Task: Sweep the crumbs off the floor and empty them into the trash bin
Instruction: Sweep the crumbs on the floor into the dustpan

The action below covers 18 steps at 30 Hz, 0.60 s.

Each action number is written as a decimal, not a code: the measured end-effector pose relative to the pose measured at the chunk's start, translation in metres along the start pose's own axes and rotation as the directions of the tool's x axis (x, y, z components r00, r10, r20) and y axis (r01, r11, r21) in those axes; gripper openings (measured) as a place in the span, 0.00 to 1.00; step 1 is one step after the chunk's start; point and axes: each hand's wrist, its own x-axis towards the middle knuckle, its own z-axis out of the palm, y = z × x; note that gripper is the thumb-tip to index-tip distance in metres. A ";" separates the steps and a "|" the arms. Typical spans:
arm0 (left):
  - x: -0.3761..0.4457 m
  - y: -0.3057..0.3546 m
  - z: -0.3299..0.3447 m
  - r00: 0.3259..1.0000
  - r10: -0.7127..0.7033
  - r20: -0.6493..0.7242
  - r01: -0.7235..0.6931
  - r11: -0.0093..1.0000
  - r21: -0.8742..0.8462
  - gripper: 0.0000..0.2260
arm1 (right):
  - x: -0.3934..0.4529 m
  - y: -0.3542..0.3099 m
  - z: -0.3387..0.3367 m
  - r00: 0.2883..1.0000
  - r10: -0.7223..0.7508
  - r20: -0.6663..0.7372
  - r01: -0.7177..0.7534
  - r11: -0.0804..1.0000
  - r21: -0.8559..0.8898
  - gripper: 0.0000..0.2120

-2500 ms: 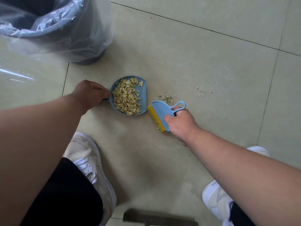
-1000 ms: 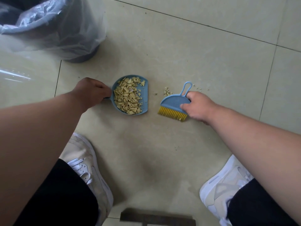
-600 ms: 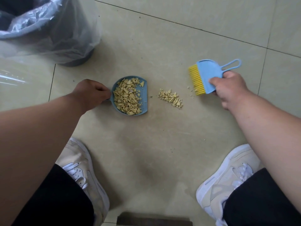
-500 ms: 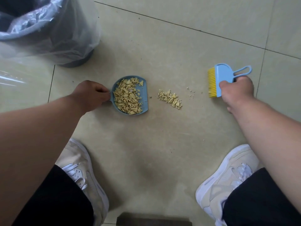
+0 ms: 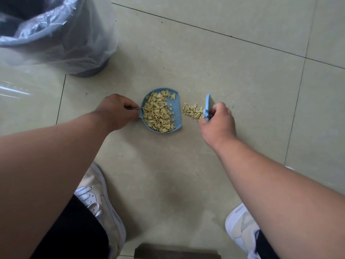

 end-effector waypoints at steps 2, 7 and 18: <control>-0.001 -0.001 0.002 1.000 -0.012 0.004 0.012 1.000 -0.019 0.06 | -0.006 -0.013 0.010 1.000 -0.014 0.026 0.014 1.000 0.006 0.10; -0.003 0.002 0.006 1.000 0.002 0.008 -0.002 1.000 -0.008 0.06 | -0.018 -0.052 0.028 0.992 -0.080 0.093 0.080 0.997 -0.002 0.14; 0.001 -0.003 0.006 1.000 -0.024 0.001 0.024 0.995 -0.094 0.05 | -0.025 -0.066 0.017 0.979 -0.198 0.053 0.196 0.980 0.029 0.08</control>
